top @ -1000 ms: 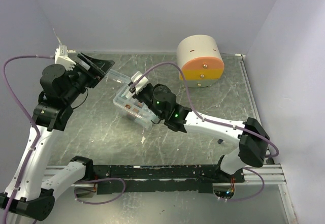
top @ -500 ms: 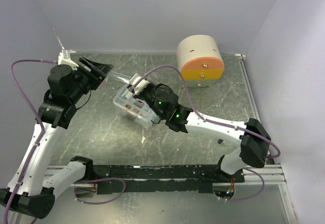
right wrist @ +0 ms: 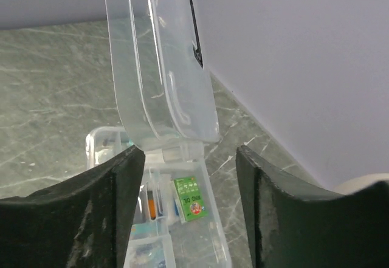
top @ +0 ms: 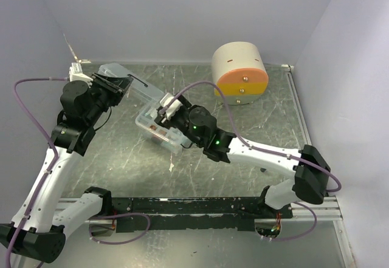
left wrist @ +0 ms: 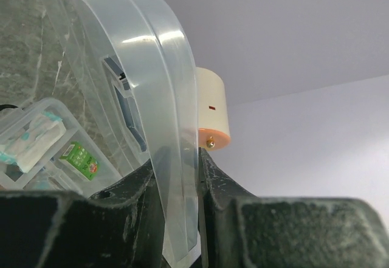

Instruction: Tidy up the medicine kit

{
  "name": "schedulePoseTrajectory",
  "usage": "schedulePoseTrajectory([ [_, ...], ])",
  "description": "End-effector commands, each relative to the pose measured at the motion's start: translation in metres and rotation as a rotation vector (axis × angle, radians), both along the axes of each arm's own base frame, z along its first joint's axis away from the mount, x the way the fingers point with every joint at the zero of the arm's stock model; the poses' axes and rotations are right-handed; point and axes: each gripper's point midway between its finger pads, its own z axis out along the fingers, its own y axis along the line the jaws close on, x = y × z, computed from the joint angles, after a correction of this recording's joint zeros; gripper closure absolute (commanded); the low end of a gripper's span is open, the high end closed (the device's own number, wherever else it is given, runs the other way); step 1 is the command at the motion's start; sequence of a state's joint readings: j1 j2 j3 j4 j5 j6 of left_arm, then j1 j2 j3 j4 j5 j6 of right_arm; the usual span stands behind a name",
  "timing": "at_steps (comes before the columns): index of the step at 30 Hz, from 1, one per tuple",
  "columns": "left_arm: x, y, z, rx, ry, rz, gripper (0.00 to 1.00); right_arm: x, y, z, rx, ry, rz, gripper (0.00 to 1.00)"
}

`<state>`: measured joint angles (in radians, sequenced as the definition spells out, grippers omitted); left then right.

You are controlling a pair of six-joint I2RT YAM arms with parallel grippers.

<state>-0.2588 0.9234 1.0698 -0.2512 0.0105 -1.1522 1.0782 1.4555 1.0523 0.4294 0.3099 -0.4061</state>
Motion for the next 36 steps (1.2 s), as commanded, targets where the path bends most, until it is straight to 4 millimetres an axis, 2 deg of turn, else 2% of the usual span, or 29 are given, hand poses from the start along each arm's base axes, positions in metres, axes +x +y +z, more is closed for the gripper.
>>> schedulePoseTrajectory([
  [1, 0.001, 0.005, 0.022, -0.002, -0.102, 0.021, 0.7, -0.019, -0.009, 0.015, 0.104, 0.077, 0.061, 0.35],
  [3, 0.001, 0.004, 0.026, 0.008, -0.129, 0.012, 0.71, -0.029, -0.012, 0.012, 0.129, 0.136, 0.088, 0.34],
  [5, 0.001, 0.001, 0.032, 0.023, -0.166, -0.004, 0.7, -0.04, -0.015, 0.021, 0.197, 0.203, 0.117, 0.33],
  [7, -0.002, -0.001, 0.038, 0.04, -0.199, -0.024, 0.71, -0.042, -0.023, 0.03, 0.276, 0.264, 0.1, 0.33],
  [8, -0.003, -0.002, 0.04, 0.05, -0.218, -0.029, 0.71, -0.039, -0.031, 0.023, 0.309, 0.313, 0.068, 0.31],
  [11, -0.009, -0.004, 0.049, 0.07, -0.277, -0.05, 0.72, -0.015, -0.058, 0.033, 0.467, 0.453, 0.044, 0.28],
  [13, -0.015, -0.005, 0.059, 0.077, -0.326, -0.066, 0.72, -0.002, -0.076, 0.046, 0.599, 0.55, 0.069, 0.28],
  [17, -0.033, -0.012, 0.09, 0.071, -0.462, -0.126, 0.72, 0.004, -0.088, 0.077, 0.816, 0.664, 0.12, 0.25],
  [19, -0.044, -0.016, 0.106, 0.061, -0.537, -0.159, 0.72, 0.007, -0.088, 0.094, 0.912, 0.725, 0.134, 0.22],
  [22, -0.06, -0.019, 0.128, 0.044, -0.633, -0.191, 0.72, 0.007, -0.078, 0.103, 1.029, 0.859, 0.176, 0.2],
  [25, -0.074, -0.021, 0.144, 0.031, -0.705, -0.219, 0.72, 0.001, -0.064, 0.113, 1.099, 0.948, 0.287, 0.2],
  [28, -0.084, -0.021, 0.155, 0.013, -0.751, -0.233, 0.71, -0.009, -0.063, 0.141, 1.172, 0.882, 0.445, 0.21],
  [31, -0.093, -0.02, 0.165, -0.017, -0.793, -0.238, 0.71, -0.014, -0.061, 0.16, 1.218, 0.882, 0.542, 0.2],
  [36, -0.101, -0.018, 0.176, -0.082, -0.828, -0.241, 0.69, -0.013, -0.055, 0.167, 1.29, 0.936, 0.638, 0.19],
])
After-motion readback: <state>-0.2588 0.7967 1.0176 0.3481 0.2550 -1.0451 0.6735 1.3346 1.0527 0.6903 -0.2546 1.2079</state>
